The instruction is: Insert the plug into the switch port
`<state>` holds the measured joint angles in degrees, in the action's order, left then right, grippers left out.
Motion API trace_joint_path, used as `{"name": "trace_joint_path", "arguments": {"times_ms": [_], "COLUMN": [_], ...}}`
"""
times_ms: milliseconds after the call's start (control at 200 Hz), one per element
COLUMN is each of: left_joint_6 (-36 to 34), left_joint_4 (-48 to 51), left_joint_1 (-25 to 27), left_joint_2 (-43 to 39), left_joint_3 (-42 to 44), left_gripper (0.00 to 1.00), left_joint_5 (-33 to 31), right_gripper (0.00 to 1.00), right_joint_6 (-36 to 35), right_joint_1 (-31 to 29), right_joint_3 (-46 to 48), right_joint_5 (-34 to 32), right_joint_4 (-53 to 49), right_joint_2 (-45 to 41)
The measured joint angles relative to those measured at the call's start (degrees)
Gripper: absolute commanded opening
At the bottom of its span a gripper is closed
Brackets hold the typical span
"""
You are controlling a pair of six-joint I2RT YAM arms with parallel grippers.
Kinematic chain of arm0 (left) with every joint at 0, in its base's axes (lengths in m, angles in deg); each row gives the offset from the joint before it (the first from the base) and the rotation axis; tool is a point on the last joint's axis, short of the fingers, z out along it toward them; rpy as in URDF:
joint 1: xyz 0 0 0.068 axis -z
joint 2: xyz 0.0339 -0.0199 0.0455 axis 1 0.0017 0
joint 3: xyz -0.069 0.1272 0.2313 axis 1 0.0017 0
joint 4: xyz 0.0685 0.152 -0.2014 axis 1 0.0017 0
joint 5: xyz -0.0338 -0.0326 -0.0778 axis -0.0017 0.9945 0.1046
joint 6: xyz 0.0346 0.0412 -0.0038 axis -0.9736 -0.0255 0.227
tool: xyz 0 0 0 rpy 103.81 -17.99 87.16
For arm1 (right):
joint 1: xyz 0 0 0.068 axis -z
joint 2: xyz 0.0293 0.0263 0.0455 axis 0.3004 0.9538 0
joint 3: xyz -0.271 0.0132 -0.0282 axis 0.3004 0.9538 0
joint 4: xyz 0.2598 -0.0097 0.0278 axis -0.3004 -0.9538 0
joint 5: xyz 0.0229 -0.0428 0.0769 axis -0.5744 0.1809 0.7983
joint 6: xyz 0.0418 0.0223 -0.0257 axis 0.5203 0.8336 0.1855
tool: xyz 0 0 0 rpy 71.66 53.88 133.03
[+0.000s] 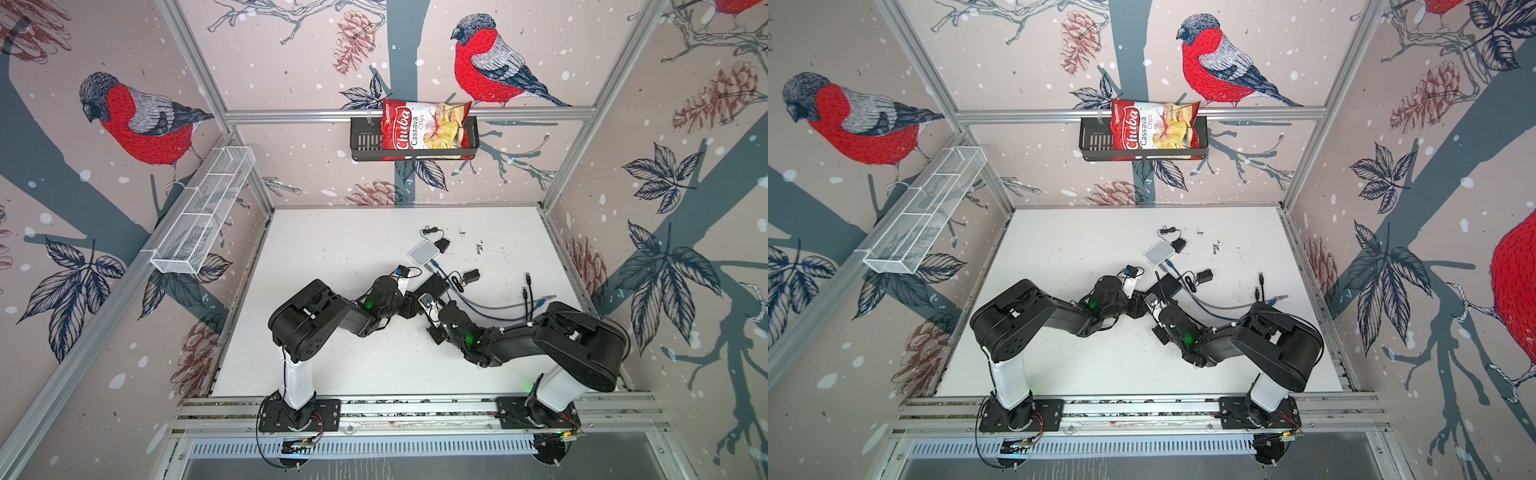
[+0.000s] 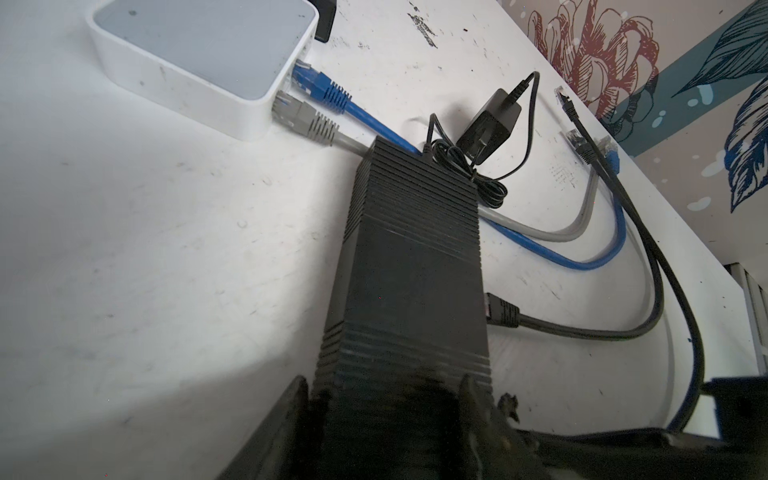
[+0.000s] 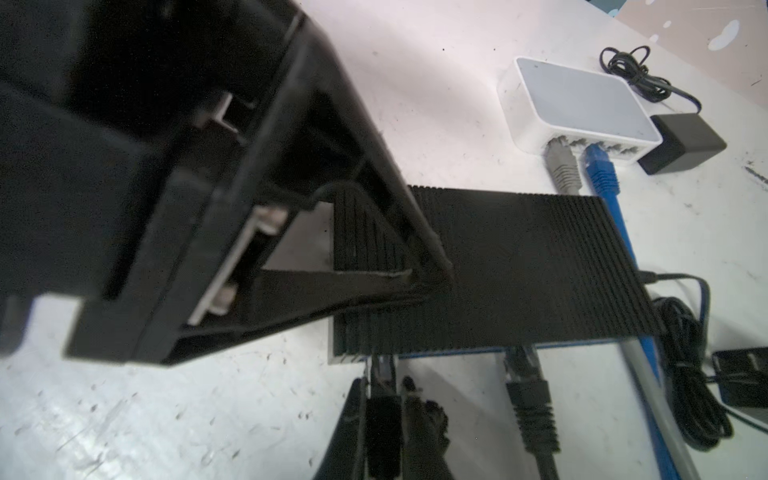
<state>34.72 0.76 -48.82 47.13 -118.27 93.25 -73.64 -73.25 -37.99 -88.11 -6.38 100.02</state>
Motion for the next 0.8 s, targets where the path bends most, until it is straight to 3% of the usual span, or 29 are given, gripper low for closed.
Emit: {"name": "trace_joint_path", "arguments": {"times_ms": [285, 345, 570, 700, 740, 750, 760, 765, 775, 800], "left_joint_6": [-0.26, -0.2, -0.37, -0.52, -0.98, -1.05, -1.16, -1.25, -1.4, -1.44], "left_joint_4": [3.19, 4.57, 10.38, 16.0, 17.42, 17.64, 17.86, 18.01, 18.23, 18.75], "left_joint_1": [-0.11, -0.92, -4.17, -4.55, -4.63, -4.66, -4.68, -4.7, -4.76, -4.85], "left_joint_2": [-1.14, -1.73, -5.03, -7.3, -7.98, -8.09, -8.24, -8.35, -8.5, -8.83], "left_joint_3": [-0.74, -1.09, -1.22, -1.88, -2.03, -2.05, -2.08, -2.08, -2.08, -2.12], "left_gripper": [0.7, 0.96, 0.96, 0.96, 0.96, 0.96, 0.96, 0.96, 0.96, 0.96], "left_joint_5": [0.33, 1.86, 7.41, 7.21, 6.95, 6.91, 6.86, 6.82, 6.75, 6.6], "right_gripper": [0.17, 0.17, 0.18, 0.32, 0.43, 0.58, 0.85, 0.93, 0.99, 1.0], "right_joint_6": [0.31, 0.5, 1.53, 1.53, 1.51, 1.49, 1.49, 1.51, 1.51, 1.53], "right_joint_1": [0.55, 0.66, 0.57, 0.52, 0.52, 0.52, 0.5, 0.5, 0.5, 0.5], "right_joint_3": [-0.68, -0.81, -1.53, -1.75, -1.75, -1.75, -1.75, -1.75, -1.75, -1.75], "right_joint_5": [0.59, 1.07, 4.22, 4.79, 5.05, 5.07, 5.09, 5.11, 5.11, 5.14], "right_joint_4": [-0.31, 0.26, 3.23, 3.82, 3.87, 3.87, 3.87, 3.87, 3.87, 3.85], "right_joint_2": [0.87, 1.36, 2.64, 2.71, 2.54, 2.49, 2.43, 2.36, 2.27, 2.05]}}
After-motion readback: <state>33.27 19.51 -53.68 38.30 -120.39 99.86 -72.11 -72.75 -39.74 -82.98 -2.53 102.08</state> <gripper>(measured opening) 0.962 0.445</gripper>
